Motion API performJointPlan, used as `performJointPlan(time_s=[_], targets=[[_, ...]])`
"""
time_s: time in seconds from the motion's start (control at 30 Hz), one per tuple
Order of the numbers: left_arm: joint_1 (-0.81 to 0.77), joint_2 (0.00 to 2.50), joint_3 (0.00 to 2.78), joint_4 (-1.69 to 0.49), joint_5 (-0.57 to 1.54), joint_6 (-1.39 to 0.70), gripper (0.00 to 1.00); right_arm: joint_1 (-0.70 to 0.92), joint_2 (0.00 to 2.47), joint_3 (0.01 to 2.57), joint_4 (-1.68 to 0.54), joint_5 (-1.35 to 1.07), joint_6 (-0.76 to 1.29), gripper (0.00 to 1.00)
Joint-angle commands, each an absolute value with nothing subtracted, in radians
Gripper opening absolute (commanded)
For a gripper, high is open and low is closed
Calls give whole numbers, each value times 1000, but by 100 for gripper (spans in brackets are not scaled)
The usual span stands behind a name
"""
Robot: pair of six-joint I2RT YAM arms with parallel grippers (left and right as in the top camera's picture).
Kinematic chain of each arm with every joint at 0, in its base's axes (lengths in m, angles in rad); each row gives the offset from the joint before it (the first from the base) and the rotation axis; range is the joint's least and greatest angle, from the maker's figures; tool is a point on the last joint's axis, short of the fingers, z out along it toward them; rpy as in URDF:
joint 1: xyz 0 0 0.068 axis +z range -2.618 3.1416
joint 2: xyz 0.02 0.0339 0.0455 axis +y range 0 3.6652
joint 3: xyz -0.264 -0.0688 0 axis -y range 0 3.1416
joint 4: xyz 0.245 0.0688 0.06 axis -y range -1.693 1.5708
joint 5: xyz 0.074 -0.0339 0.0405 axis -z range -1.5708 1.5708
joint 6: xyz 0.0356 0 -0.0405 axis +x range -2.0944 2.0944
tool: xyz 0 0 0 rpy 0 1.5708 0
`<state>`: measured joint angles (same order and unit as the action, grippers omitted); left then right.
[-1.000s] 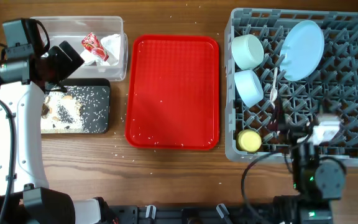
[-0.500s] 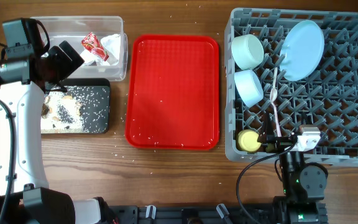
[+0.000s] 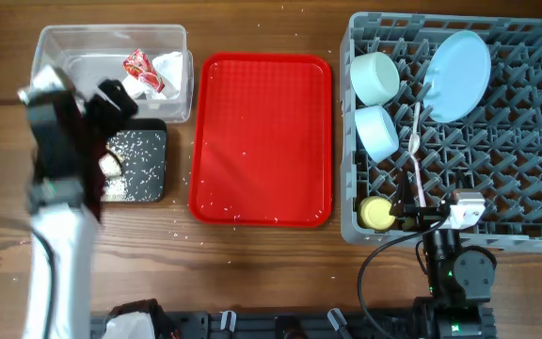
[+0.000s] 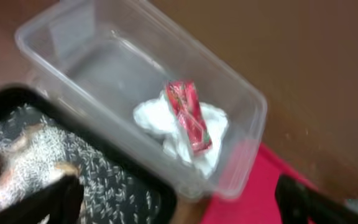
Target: Sort waste into correct bins and load items into the dishwasher rack
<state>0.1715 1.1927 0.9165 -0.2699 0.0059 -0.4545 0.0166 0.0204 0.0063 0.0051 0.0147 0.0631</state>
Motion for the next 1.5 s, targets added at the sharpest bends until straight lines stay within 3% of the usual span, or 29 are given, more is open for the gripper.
performJointPlan(time_s=[0.0,0.1,0.3,0.53,0.63,1.47], targets=[[162,887,467,91,148,-413,100,14,17,6,7,-2,80,100],[127,616,196,210,163,-300,100,14,17,5,7,-2,80,100],[69,315,13,209,49,-283,100,14,17,6,7,-2,80,100],[69,100,6,-64,31,-283,100,14,17,6,7,-2,80,100],[70,1,6,-76,28,-265,100,14,17,5,7,-2,80,100],[69,3,6,-76,28,-265,100,14,17,6,7,-2,80,100]])
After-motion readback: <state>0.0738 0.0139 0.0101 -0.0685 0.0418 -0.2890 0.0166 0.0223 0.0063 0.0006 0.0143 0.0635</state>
